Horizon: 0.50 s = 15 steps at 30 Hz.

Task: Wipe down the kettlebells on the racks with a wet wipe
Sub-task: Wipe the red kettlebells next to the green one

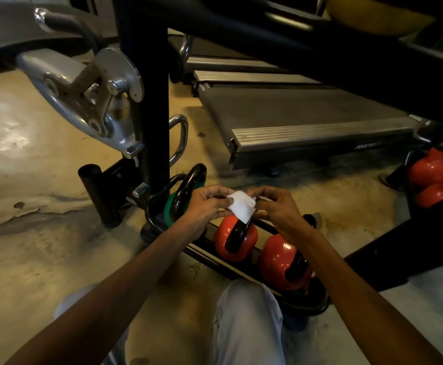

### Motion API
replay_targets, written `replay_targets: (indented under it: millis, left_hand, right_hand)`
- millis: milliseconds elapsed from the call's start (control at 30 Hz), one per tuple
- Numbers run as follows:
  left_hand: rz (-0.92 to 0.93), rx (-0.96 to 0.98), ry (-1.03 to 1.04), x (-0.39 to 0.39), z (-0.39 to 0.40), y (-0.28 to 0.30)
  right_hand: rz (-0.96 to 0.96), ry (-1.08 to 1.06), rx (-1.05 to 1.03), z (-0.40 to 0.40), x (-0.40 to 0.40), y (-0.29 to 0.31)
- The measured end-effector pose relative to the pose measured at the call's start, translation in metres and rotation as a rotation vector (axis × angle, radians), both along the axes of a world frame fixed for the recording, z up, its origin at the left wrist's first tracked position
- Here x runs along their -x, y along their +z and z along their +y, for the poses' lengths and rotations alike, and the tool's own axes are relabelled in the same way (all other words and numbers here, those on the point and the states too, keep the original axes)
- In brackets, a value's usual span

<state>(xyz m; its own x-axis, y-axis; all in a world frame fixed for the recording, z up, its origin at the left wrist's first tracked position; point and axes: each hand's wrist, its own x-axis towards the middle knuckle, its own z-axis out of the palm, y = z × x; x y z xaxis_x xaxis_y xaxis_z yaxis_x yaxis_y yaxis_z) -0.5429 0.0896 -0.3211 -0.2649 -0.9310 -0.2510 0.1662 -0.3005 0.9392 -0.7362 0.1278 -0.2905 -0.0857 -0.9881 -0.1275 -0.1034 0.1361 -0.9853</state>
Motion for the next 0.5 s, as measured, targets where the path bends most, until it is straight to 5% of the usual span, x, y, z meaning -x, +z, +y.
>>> replay_targets:
  millis: [167,367,500]
  left_hand:
    - [-0.114,0.126,0.028,0.003,0.003,0.006]
    - [-0.031,-0.079,0.032,0.007,0.004,0.010]
    - [-0.206,0.072,0.012,0.013,0.010,-0.003]
  right_hand:
    - [0.064,0.086,-0.018,0.004,0.004,-0.001]
    - [0.128,0.057,0.019,0.006,0.010,-0.013]
    - [0.302,0.033,0.119,0.009,0.013,-0.018]
